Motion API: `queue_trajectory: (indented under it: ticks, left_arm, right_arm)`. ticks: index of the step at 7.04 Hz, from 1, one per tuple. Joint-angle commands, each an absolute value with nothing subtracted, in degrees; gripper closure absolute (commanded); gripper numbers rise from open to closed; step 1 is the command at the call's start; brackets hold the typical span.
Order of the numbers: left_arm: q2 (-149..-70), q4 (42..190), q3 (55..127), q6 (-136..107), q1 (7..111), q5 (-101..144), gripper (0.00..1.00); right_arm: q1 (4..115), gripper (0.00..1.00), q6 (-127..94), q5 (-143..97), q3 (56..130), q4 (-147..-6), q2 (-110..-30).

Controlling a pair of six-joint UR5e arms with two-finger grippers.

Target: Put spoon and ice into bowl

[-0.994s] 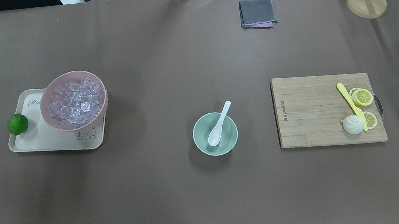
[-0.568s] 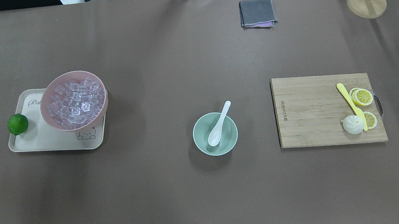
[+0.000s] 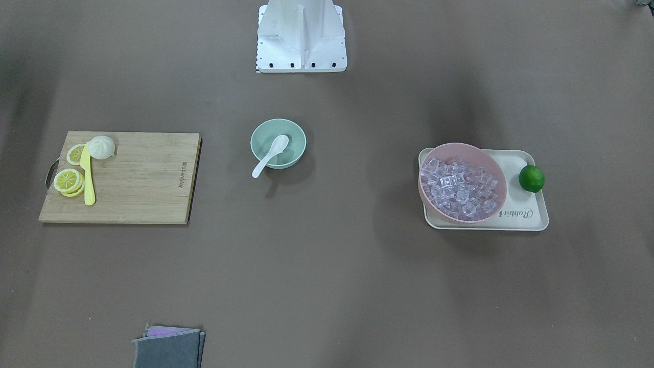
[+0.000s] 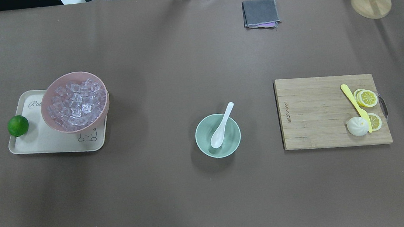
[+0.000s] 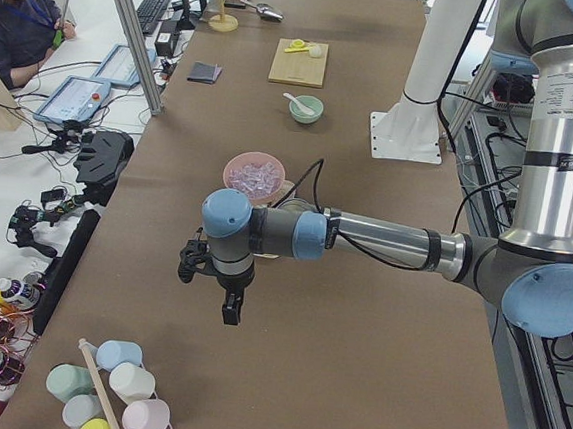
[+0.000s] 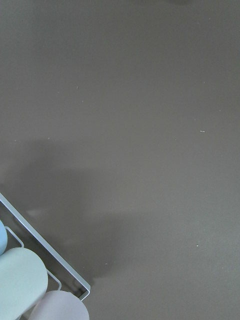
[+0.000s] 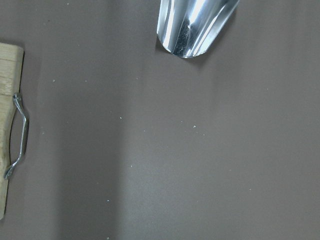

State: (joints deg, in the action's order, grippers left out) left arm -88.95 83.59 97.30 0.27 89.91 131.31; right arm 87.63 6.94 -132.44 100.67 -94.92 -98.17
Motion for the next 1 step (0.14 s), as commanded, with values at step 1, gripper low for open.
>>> queue_trajectory:
  ticks: [1]
  left_arm:
    - [-88.9, 83.6, 97.2, 0.3, 89.9, 131.3, 0.02]
  right_arm:
    - [87.6, 0.0, 6.9, -132.5, 100.6, -94.9, -98.2]
